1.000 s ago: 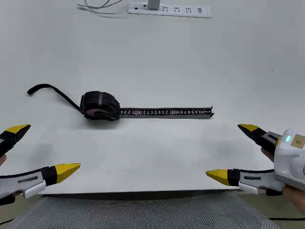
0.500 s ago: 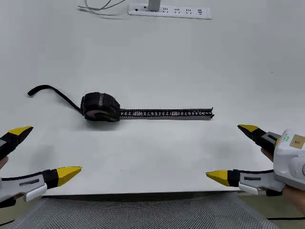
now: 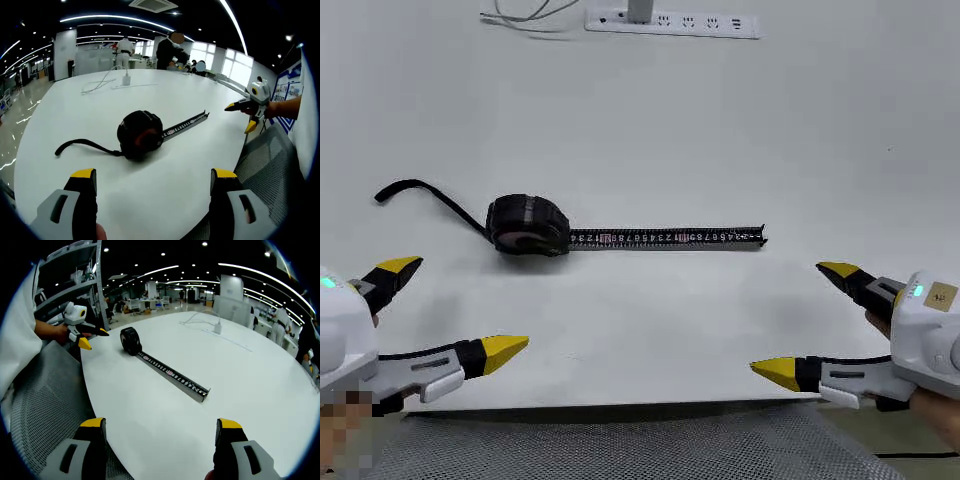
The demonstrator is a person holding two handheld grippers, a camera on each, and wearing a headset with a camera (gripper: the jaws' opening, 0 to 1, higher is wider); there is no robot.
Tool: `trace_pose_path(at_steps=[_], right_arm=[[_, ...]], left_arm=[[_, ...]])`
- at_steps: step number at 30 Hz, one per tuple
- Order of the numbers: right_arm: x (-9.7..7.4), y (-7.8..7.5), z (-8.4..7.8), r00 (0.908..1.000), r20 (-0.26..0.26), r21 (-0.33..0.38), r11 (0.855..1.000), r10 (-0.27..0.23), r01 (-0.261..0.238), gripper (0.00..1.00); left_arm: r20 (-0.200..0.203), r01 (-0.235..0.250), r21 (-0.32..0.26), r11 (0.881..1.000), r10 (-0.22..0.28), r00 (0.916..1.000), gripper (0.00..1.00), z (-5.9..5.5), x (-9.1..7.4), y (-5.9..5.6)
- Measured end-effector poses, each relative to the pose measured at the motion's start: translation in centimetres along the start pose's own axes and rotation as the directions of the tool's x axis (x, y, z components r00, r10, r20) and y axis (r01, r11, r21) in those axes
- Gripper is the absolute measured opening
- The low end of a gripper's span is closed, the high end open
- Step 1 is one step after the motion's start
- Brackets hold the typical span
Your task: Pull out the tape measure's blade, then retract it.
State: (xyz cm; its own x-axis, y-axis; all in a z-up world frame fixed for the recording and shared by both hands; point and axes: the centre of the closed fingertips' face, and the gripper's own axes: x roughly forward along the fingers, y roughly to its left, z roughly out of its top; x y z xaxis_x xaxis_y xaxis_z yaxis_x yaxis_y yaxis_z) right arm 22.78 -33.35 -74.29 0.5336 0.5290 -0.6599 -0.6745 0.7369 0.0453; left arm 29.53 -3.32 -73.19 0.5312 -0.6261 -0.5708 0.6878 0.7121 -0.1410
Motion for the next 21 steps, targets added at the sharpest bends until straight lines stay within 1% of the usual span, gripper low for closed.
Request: trace_pose_path(at_steps=[1,4,6,9,12,14,17,21], right_arm=[[0.0,-0.1,-0.2,1.0,-0.007,-0.003,1.0,-0.002,0.002,0.89],[0.0,-0.4,-0.4,0.9999,-0.014,-0.009,1.0,-0.006,0.006,0.89],[0.0,-0.5,-0.4,0.9999,-0.012,-0.008,1.0,-0.008,0.008,0.89],[0.0,-0.7,-0.5,0.9998,-0.016,-0.009,1.0,-0.012,0.012,0.89],[0.0,-0.9,-0.5,0.9998,-0.015,-0.009,1.0,-0.013,0.013,0.89],[0.0,-0.9,-0.3,0.9998,-0.013,-0.007,1.0,-0.012,0.012,0.89],[0.0,-1.0,-0.3,0.9998,-0.013,-0.009,1.0,-0.013,0.013,0.89],[-0.1,-1.2,-0.3,0.9998,-0.013,-0.008,1.0,-0.016,0.016,0.89]], left_arm=[[-0.005,-0.007,-0.009,1.0,0.007,1.0,0.92,-0.1,0.2,0.1],[-0.018,-0.002,-0.004,1.0,0.002,0.9998,0.92,-0.1,0.7,-0.1],[-0.021,0.003,-0.002,1.0,-0.003,0.9998,0.92,0.2,0.9,-0.3],[-0.022,0.0,-0.001,1.0,0.0,0.9998,0.92,0.5,1.2,-0.2],[-0.037,0.012,-0.009,1.0,-0.013,0.9992,0.92,0.5,1.8,-0.5],[-0.034,0.016,-0.016,1.0,-0.016,0.9993,0.93,0.8,2.2,-0.7],[-0.039,0.019,-0.023,1.0,-0.02,0.999,0.93,1.0,2.8,-0.9],[-0.033,0.017,-0.038,0.999,-0.019,0.9993,0.92,1.6,3.6,-0.8]])
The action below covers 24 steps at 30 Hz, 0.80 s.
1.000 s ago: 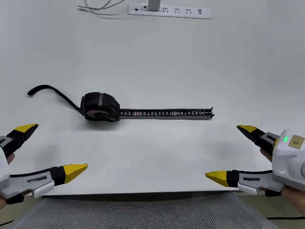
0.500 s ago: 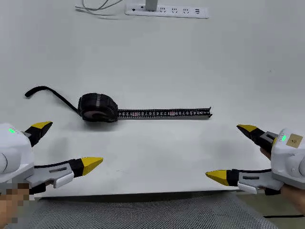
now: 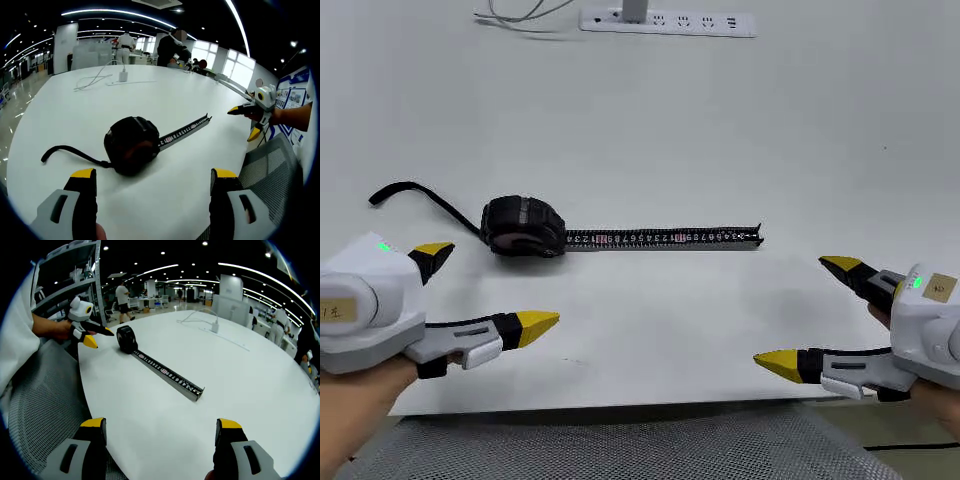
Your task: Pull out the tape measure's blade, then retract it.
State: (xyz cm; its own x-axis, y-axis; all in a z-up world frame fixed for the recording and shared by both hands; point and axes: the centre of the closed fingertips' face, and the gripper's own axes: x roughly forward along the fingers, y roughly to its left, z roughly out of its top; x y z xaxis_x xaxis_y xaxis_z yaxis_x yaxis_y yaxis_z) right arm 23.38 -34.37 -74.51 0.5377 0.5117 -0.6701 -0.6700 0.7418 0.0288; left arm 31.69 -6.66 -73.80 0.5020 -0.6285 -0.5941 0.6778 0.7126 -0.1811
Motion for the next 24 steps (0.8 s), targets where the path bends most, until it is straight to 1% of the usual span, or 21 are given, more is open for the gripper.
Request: trace_pose_path(at_steps=[7,14,16,17,20,24], right_arm=[[0.0,-0.2,0.5,0.9999,0.01,-0.006,1.0,0.001,-0.001,0.88],[-0.1,-0.5,0.7,0.9999,0.012,-0.009,1.0,-0.001,0.002,0.88],[-0.1,-0.6,0.5,1.0,0.009,-0.01,1.0,-0.001,0.001,0.88],[-0.1,-0.6,0.5,1.0,0.009,-0.009,1.0,0.001,-0.001,0.88],[-0.1,-0.8,0.2,1.0,0.008,-0.002,1.0,0.0,0.0,0.87],[0.0,-0.6,0.3,1.0,0.009,0.003,1.0,0.001,-0.001,0.87]], left_arm=[[0.01,0.003,0.002,1.0,-0.003,0.9999,0.92,1.2,1.1,0.0],[0.017,-0.005,-0.008,1.0,0.005,0.9999,0.92,1.7,1.9,0.2],[0.02,-0.009,-0.026,1.0,0.009,0.9998,0.92,1.8,2.0,0.2],[0.03,-0.007,-0.04,0.999,0.008,0.9995,0.91,2.1,2.0,0.1],[0.035,-0.012,-0.05,0.999,0.013,0.9993,0.91,2.2,2.2,-0.1],[0.041,-0.023,-0.061,0.998,0.026,0.9988,0.89,2.3,2.5,-0.1]])
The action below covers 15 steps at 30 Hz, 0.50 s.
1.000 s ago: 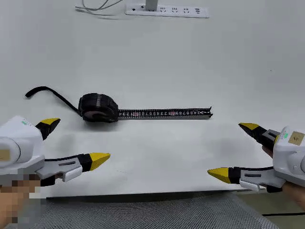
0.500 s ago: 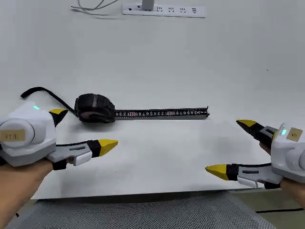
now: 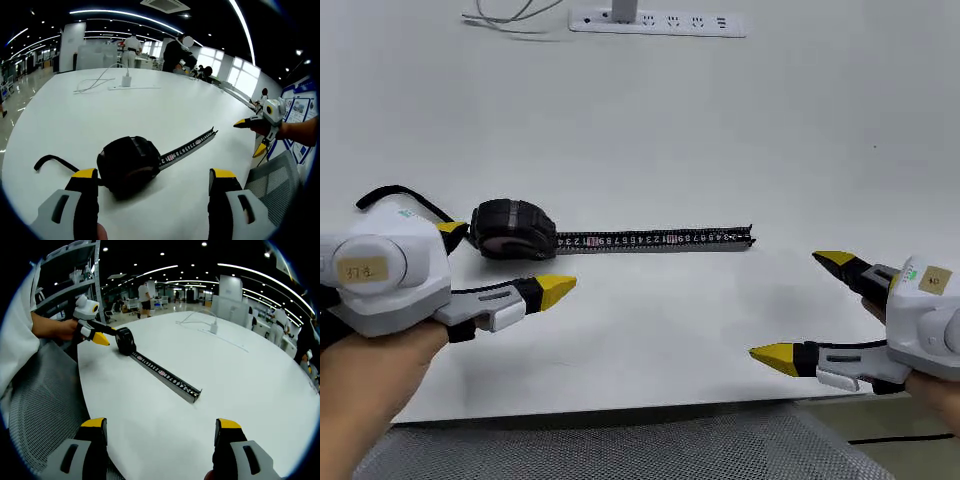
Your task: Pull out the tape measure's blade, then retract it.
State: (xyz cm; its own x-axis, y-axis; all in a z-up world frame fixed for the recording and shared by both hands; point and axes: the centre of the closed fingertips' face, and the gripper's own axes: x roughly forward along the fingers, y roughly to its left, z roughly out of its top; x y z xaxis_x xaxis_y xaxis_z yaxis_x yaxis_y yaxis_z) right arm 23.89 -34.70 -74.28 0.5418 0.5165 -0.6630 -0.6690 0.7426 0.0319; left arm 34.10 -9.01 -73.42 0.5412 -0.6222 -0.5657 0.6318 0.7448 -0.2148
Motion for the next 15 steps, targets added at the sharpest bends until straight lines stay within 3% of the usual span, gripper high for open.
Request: trace_pose_path(at_steps=[10,15], right_arm=[[0.02,-0.2,0.13,1.0,0.006,0.002,1.0,0.0,0.0,0.85],[0.2,-0.53,0.17,1.0,0.003,0.003,1.0,0.002,-0.002,0.81]], left_arm=[[0.007,-0.013,-0.019,1.0,0.013,0.9999,0.9,0.19,0.3,0.01],[0.017,-0.052,-0.038,0.998,0.052,0.9985,0.85,0.35,0.45,0.58]])
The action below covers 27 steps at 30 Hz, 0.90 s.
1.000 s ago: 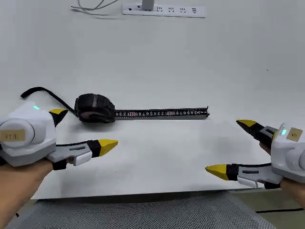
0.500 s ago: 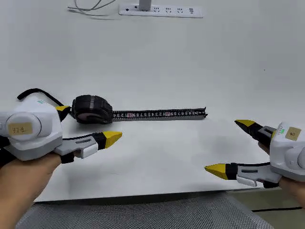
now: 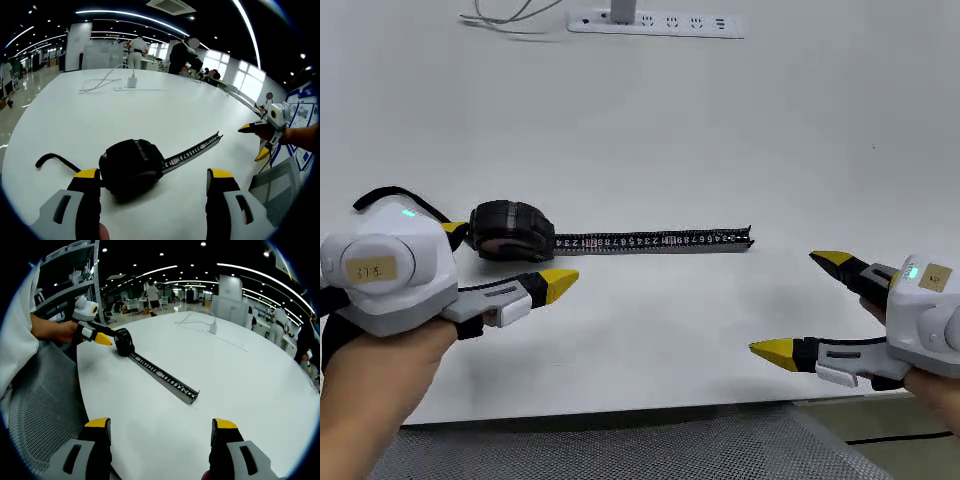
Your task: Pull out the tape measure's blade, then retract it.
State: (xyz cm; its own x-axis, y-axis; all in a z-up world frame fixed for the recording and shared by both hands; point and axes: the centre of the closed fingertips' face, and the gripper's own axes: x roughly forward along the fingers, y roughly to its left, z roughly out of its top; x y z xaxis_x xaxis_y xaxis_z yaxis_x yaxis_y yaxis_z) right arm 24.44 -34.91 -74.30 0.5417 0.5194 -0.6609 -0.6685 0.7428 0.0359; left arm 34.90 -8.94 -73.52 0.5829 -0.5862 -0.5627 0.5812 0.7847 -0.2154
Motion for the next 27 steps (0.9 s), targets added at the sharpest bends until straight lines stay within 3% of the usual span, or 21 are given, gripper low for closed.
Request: trace_pose_path(at_steps=[13,27], right_arm=[[0.5,-2.1,0.7,0.9996,-0.028,-0.083,0.997,0.002,-0.004,0.65],[1.5,-3.7,1.9,0.9968,-0.058,-0.159,0.985,0.054,-0.063,0.47]], left_arm=[[0.017,-0.105,-0.051,0.993,0.106,0.9942,0.79,0.5,0.8,0.7],[0.033,-0.18,-0.12,0.976,0.186,0.9821,0.73,0.4,1.4,1.5]])
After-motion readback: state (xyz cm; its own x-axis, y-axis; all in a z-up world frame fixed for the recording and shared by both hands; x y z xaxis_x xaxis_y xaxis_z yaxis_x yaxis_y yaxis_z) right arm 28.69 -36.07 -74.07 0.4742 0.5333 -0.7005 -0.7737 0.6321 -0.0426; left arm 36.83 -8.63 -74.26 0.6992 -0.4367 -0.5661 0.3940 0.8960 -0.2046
